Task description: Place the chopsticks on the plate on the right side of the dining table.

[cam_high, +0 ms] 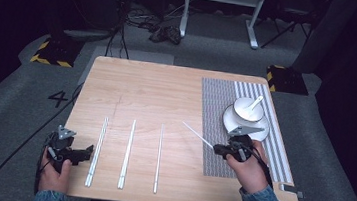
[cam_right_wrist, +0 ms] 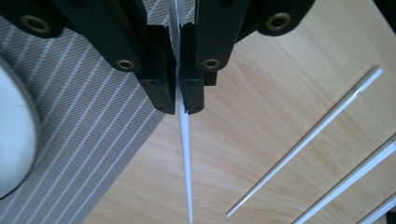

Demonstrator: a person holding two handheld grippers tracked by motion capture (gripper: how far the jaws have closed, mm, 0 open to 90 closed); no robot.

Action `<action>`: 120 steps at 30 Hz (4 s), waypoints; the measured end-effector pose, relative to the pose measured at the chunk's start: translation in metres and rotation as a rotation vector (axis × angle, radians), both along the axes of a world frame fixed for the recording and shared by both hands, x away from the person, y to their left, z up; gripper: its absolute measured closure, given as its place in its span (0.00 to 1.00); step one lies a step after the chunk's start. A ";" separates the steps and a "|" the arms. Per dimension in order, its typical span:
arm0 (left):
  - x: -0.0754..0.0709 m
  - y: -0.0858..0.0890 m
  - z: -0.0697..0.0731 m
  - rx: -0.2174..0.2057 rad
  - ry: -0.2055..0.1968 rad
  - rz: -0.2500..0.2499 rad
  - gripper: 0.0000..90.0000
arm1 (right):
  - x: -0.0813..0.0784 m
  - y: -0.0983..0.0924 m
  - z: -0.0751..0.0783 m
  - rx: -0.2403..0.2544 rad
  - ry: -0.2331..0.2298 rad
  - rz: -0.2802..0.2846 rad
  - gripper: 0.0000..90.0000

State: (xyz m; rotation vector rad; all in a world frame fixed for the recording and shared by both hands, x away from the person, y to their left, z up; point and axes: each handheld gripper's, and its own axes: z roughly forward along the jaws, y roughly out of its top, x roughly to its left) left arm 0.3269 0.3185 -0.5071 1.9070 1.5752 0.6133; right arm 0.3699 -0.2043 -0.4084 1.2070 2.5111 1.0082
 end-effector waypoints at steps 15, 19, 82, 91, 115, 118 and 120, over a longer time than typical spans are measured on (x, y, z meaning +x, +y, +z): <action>0.000 0.000 0.000 0.001 -0.001 0.000 0.00 | 0.029 -0.048 0.007 0.015 -0.081 -0.119 0.95; 0.000 0.000 0.000 0.000 0.000 0.000 0.00 | 0.039 -0.058 0.000 0.015 -0.096 -0.135 0.95; 0.000 0.000 0.000 0.001 -0.001 0.000 0.00 | 0.093 -0.136 -0.053 -0.184 -0.204 -0.444 0.55; 0.000 0.000 0.000 0.000 -0.001 0.000 0.00 | 0.098 -0.135 -0.052 -0.207 -0.225 -0.447 0.55; 0.000 0.000 0.000 0.001 -0.001 0.001 0.00 | 0.070 -0.117 0.001 -0.068 -0.258 -0.389 0.53; 0.000 0.000 0.000 0.002 -0.001 0.000 0.00 | 0.071 -0.106 0.006 -0.071 -0.252 -0.367 0.53; 0.000 0.000 0.000 0.001 -0.001 0.001 0.00 | 0.073 -0.098 0.004 -0.101 -0.246 -0.344 0.53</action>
